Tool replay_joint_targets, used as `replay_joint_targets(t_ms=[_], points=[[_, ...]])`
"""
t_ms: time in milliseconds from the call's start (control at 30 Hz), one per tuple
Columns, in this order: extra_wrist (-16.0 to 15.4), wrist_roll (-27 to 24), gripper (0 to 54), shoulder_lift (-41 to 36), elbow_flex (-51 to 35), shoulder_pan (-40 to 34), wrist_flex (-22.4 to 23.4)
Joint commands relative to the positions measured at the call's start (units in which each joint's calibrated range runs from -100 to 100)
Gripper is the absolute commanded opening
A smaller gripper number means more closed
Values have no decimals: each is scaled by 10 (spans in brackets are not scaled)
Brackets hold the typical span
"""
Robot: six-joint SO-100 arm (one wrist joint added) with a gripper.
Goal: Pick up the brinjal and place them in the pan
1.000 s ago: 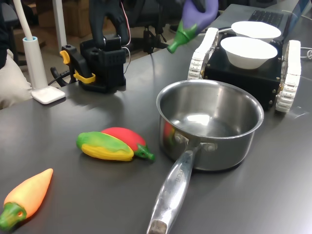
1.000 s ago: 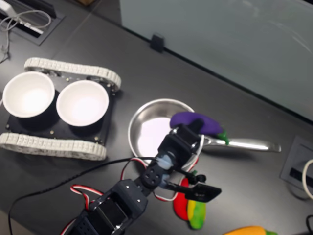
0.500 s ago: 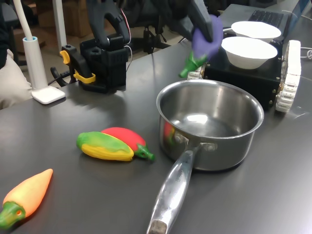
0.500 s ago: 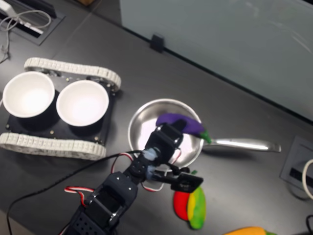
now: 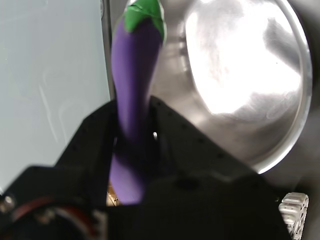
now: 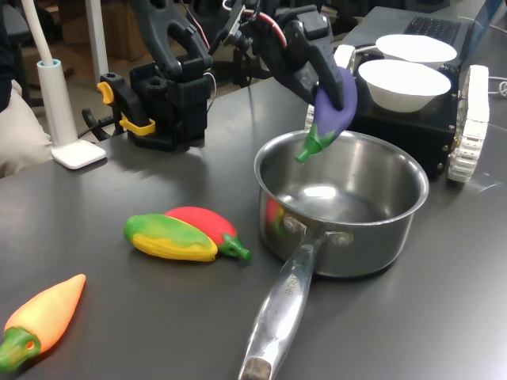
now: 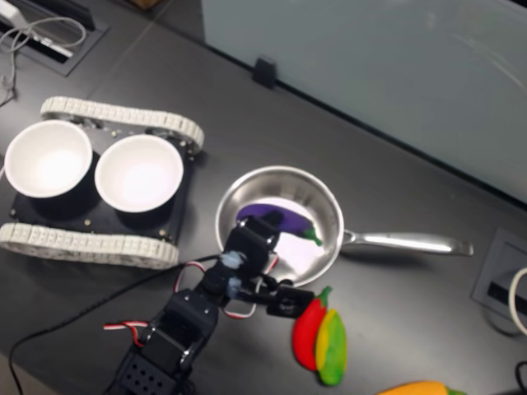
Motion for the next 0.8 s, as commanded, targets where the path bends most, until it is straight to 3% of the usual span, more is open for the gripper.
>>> replay_joint_targets(t_ms=[0,467,767], points=[[16,-2,0,-52,23,-14,-47],[23,9,0,-61,120,-5,-124],[25,11,0,-62,139,-9,-139]])
